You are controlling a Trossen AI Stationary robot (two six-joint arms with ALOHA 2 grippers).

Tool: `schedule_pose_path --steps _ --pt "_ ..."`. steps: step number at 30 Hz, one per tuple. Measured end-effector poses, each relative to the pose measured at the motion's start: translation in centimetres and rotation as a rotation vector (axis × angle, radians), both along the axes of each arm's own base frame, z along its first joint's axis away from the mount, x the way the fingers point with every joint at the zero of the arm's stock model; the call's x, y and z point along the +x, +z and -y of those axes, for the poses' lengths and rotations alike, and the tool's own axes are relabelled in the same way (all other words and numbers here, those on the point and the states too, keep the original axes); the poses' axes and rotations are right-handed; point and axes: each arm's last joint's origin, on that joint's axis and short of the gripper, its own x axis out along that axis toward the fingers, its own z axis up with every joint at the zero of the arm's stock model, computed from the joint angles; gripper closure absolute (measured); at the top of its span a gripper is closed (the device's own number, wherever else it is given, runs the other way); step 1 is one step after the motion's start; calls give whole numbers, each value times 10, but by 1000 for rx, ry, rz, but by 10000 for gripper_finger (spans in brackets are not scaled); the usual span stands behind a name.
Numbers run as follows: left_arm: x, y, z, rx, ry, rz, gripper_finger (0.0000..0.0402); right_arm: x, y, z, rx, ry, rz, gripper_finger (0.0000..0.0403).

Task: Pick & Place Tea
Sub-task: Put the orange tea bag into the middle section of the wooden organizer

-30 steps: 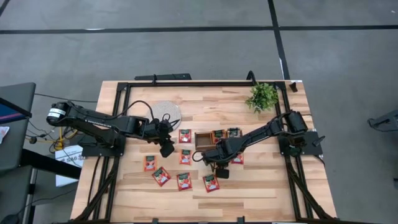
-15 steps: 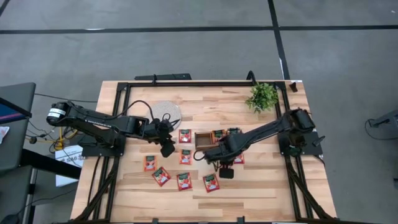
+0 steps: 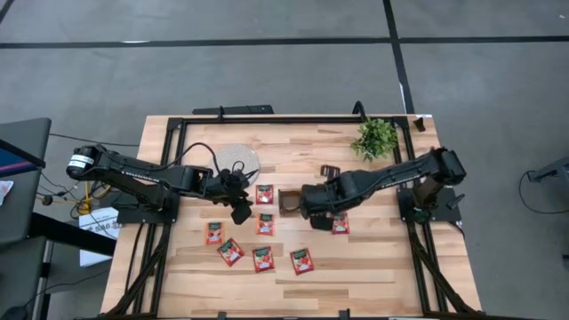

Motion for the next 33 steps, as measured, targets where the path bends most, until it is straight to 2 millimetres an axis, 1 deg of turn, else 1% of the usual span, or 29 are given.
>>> schedule_pose_path --steps 4,8,15,19,27,30,33 --pt "1 1 0 -1 0 10 241 9 -11 9 -110 22 -33 403" --pt "1 1 0 -1 0 13 241 19 -26 14 -174 47 -82 403" --pt "1 1 0 3 5 20 241 32 -57 14 -268 76 -180 403" --pt "2 1 0 6 7 22 241 37 -69 13 -277 79 -205 403" --pt "2 1 0 7 7 23 241 41 -75 12 -293 76 -191 403" --pt "2 1 0 7 6 24 241 42 -81 10 -297 83 -207 403" --pt "2 1 0 9 4 24 241 42 -80 7 -296 88 -192 403"
